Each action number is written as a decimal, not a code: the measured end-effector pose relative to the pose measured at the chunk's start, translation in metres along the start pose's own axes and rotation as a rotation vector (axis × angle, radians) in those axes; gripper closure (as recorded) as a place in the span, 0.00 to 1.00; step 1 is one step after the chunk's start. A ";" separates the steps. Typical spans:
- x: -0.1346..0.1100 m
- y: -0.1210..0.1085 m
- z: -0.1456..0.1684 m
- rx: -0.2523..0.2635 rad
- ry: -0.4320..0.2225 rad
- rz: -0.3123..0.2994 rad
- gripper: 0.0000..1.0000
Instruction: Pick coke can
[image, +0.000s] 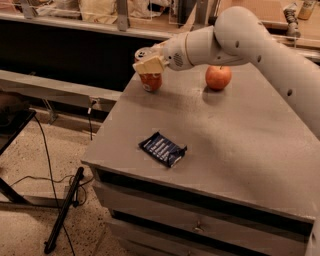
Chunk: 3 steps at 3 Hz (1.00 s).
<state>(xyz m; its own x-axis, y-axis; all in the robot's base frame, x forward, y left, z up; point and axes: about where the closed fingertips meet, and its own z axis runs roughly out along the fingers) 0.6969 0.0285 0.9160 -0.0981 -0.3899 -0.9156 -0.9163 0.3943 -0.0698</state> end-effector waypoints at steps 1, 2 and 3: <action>-0.007 0.000 -0.001 -0.005 -0.017 0.007 0.92; -0.042 -0.006 -0.021 0.008 -0.091 0.002 1.00; -0.067 -0.009 -0.040 0.019 -0.146 -0.001 1.00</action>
Offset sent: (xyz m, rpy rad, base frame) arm 0.0053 -0.0106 0.0746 0.1231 -0.0633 -0.0140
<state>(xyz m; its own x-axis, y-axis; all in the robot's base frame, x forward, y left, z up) 0.6962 0.0180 0.9938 -0.0383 -0.2655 -0.9633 -0.9089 0.4099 -0.0768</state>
